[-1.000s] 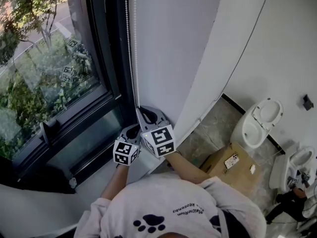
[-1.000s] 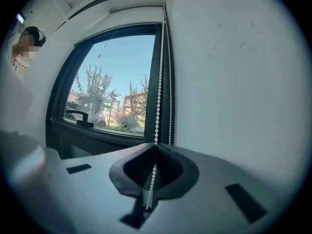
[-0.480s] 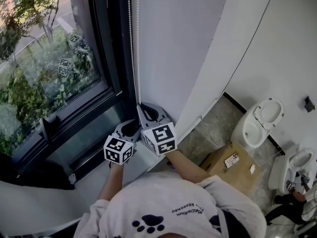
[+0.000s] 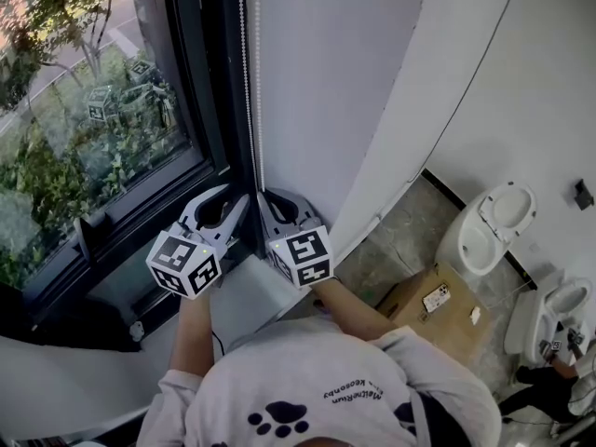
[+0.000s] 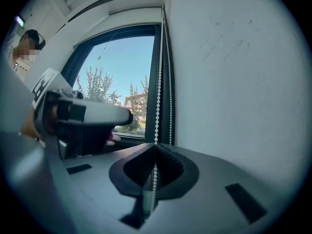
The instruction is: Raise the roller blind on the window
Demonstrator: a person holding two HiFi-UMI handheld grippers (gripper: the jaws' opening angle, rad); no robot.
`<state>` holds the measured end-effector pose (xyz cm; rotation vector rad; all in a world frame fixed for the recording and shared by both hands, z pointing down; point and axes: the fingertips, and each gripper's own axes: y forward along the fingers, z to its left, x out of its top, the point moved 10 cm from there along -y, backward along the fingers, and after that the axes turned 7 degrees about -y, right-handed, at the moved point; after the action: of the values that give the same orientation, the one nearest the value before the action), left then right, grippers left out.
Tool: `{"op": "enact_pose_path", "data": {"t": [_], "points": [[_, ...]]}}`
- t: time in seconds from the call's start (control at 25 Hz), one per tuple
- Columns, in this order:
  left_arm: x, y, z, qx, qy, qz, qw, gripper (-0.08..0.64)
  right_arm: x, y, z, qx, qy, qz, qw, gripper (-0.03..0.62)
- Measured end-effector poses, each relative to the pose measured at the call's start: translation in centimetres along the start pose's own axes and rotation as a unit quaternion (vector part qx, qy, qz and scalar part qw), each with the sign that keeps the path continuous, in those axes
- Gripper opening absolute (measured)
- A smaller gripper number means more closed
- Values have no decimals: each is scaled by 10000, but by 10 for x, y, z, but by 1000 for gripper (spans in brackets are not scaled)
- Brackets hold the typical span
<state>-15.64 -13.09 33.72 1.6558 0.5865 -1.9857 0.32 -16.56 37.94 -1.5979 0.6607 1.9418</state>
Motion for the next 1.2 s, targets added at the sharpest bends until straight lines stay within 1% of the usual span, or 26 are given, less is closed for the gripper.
{"op": "enact_pose_path", "data": {"t": [0.08,0.2,0.52,0.6,0.64,0.72,0.8,0.88,1.0,1.12,1.2], "points": [[17,4,-5,-109,100,-112,9998,114,0,0,0,-4,-1,1,10000,11],[35,14,-11,-216,246,-148,9994,107,2,1,0,-3,2,3,10000,11],[63,38,-23,-351,495,-308,9977,104,3,0,0,17,13,19,10000,11],[68,44,-23,-316,594,-324,9972,95,2,1,1,24,17,16,10000,11],[70,46,-23,-261,670,-322,9969,92,2,0,1,31,19,10,10000,11],[72,50,-23,-187,779,-309,9963,58,3,0,2,44,17,-12,10000,11],[72,52,-23,-251,778,-277,9963,21,2,0,2,46,10,-21,10000,11],[70,53,-23,-330,757,-281,9962,11,2,-1,2,37,14,-27,10000,11],[69,50,-22,-306,812,-342,9956,8,1,-1,2,18,-32,-64,10000,11],[65,46,-21,-309,739,-389,9960,8,-1,0,7,11,-278,-104,9996,11],[58,45,-20,-290,711,-330,9965,8,-7,0,10,36,-338,-27,9994,11]]}}
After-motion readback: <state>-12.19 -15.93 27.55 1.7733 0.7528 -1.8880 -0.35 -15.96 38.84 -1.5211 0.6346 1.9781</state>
